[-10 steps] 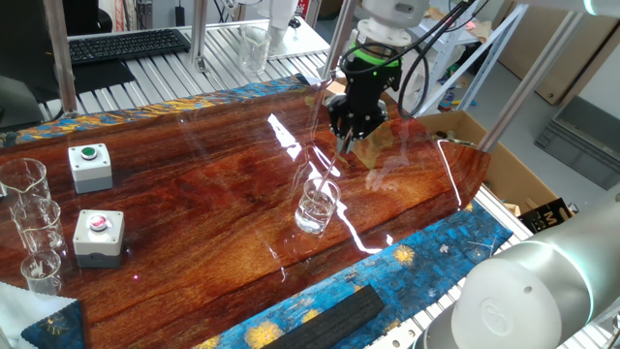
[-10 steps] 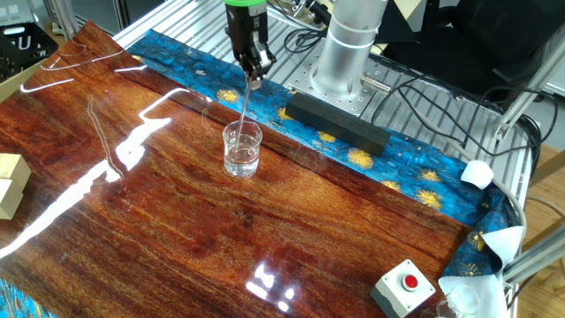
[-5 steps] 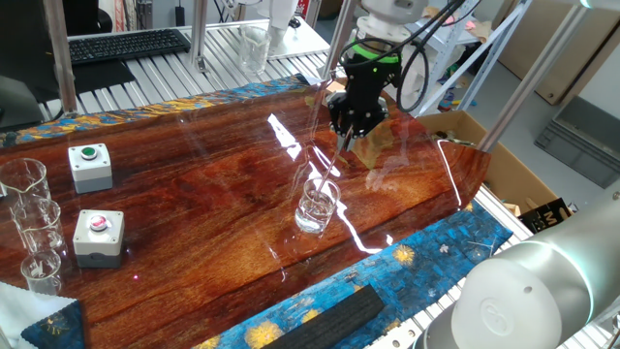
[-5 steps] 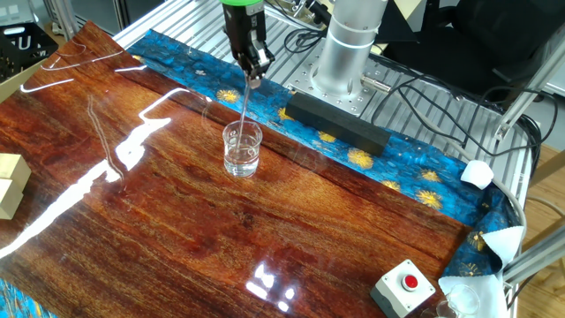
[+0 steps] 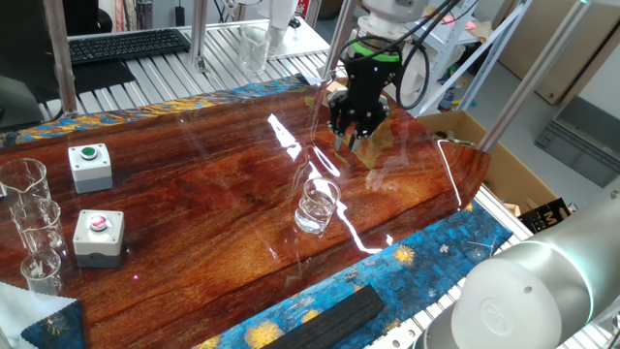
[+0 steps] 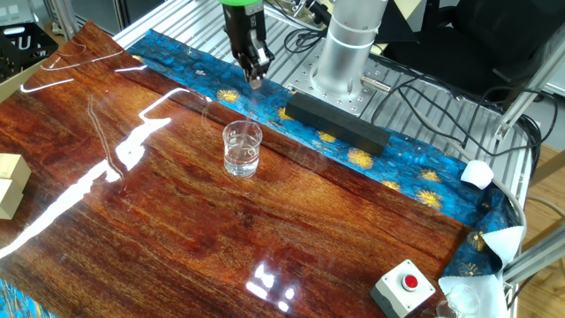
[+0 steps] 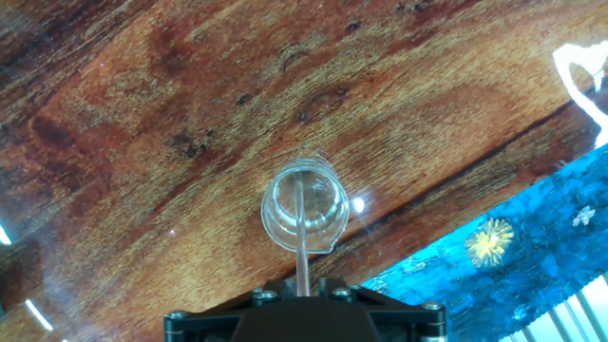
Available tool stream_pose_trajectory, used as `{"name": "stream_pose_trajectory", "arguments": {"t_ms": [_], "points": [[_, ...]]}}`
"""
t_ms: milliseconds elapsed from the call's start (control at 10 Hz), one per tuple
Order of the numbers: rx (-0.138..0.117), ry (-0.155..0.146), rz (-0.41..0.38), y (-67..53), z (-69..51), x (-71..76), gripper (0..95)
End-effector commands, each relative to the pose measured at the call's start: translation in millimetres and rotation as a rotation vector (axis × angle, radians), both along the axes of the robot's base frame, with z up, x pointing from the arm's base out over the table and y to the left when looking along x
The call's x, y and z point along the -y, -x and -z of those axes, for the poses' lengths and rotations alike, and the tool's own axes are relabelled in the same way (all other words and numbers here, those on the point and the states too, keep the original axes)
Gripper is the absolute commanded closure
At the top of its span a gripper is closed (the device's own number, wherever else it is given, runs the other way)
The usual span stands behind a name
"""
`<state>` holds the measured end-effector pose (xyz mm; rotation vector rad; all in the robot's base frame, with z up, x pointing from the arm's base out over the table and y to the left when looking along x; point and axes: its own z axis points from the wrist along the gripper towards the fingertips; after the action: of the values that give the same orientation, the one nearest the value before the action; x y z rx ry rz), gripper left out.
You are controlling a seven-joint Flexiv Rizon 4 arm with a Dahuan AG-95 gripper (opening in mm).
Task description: Stir the beaker with a glass rod
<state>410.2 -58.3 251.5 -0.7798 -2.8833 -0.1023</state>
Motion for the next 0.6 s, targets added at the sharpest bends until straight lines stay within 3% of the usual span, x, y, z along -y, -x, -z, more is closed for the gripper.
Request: {"name": "stream_pose_trajectory", "arguments": {"t_ms": [100, 400, 500, 600], "points": [[0.002, -0.002, -0.004, 1.2, -0.1, 0.0, 57.0], [0.003, -0.005, -0.025, 0.8, -0.5, -0.2, 57.0], [0.02, -0.012, -0.062, -0.3, -1.0, -0.2, 57.0], [0.03, -0.016, -0.112, -2.8, -2.3, -0.3, 76.0]]}}
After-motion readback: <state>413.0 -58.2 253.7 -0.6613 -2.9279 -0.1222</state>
